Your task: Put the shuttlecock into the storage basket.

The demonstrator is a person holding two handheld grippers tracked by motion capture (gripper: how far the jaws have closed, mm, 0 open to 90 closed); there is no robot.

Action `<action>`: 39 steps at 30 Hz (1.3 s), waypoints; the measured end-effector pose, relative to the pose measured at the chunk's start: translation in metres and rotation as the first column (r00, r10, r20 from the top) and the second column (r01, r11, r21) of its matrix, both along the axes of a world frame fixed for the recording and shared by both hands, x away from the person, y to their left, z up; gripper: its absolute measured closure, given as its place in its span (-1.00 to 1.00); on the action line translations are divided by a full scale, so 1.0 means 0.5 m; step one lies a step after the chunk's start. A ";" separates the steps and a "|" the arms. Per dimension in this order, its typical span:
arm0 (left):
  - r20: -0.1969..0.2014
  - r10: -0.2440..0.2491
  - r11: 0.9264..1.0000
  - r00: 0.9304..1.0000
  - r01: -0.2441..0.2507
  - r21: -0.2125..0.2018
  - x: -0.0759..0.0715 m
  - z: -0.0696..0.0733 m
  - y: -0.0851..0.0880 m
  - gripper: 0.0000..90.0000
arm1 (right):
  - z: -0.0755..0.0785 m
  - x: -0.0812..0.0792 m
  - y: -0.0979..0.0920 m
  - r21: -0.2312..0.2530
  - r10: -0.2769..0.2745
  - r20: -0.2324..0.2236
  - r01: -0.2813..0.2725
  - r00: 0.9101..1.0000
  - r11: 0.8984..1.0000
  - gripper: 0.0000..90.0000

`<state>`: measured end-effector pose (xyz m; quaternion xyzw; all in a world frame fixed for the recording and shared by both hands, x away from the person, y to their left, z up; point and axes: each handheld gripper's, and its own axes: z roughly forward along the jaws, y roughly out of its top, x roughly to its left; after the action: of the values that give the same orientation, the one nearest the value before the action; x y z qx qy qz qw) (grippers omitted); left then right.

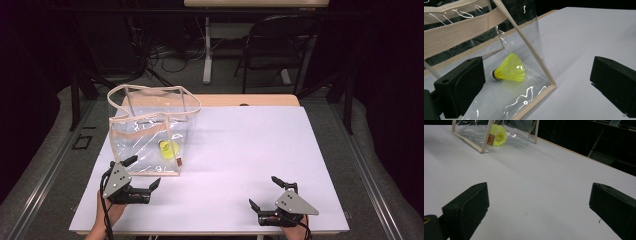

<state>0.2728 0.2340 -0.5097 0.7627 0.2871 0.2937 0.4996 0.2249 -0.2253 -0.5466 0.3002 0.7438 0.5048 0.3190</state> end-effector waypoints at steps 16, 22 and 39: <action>-0.026 -0.013 1.000 1.000 0.012 -0.020 -0.017 -0.053 0.008 -1.00 | -0.001 0.001 0.000 -0.001 -0.001 -0.001 0.001 1.000 1.000 -0.95; -0.020 -0.011 1.000 1.000 0.011 -0.010 -0.027 -0.073 0.009 -1.00 | 0.000 0.000 0.000 -0.003 0.000 0.000 0.000 1.000 1.000 -0.95; -0.023 -0.006 0.999 1.000 0.005 -0.051 -0.029 -0.094 0.021 -1.00 | 0.000 -0.001 0.002 -0.004 0.010 0.001 -0.010 1.000 1.000 -0.95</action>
<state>0.2583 0.2445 -0.5565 0.7539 0.2981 0.2763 0.5161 0.2244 -0.2243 -0.5465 0.2954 0.7463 0.5049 0.3175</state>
